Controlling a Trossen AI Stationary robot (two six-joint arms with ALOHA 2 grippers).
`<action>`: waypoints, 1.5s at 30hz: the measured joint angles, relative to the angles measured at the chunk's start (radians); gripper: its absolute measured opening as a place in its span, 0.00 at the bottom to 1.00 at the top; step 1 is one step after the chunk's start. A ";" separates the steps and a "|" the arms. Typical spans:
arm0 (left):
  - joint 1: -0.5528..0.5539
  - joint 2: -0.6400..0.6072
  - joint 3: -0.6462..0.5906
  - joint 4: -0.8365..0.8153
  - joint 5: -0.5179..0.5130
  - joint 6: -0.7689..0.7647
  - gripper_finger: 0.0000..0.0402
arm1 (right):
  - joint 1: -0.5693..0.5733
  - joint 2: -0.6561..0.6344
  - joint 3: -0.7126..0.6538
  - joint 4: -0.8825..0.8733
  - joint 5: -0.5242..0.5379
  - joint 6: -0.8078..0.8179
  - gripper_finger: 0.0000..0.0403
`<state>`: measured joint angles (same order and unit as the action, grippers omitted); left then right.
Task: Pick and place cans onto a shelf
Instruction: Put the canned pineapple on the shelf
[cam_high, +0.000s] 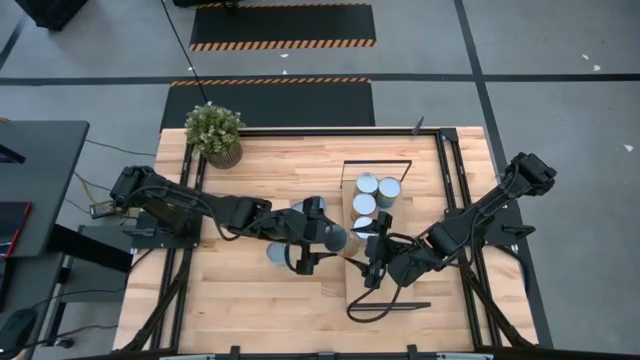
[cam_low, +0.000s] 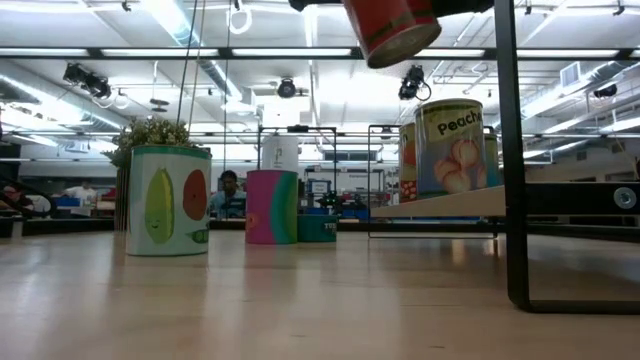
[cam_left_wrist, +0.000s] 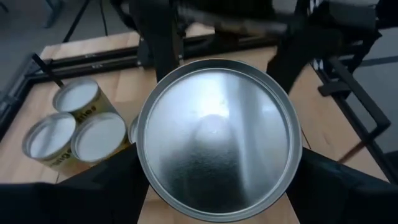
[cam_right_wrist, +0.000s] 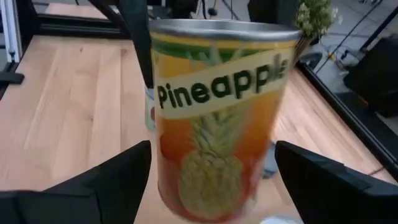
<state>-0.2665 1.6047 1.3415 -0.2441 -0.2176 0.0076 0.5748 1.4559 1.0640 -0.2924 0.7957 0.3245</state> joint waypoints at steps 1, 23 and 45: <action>0.000 0.000 0.000 0.009 -0.002 0.001 0.79 | -0.004 0.000 -0.007 0.022 -0.002 -0.014 0.87; 0.002 0.000 0.000 0.043 -0.011 0.053 0.79 | -0.046 0.000 -0.027 0.134 -0.029 -0.100 0.78; 0.011 -0.001 0.000 0.044 -0.004 0.050 0.79 | -0.050 -0.001 -0.027 0.133 -0.036 -0.096 0.78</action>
<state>-0.2557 1.6039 1.3418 -0.2003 -0.2217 0.0577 0.5248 1.4548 1.0374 -0.1596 0.7593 0.2284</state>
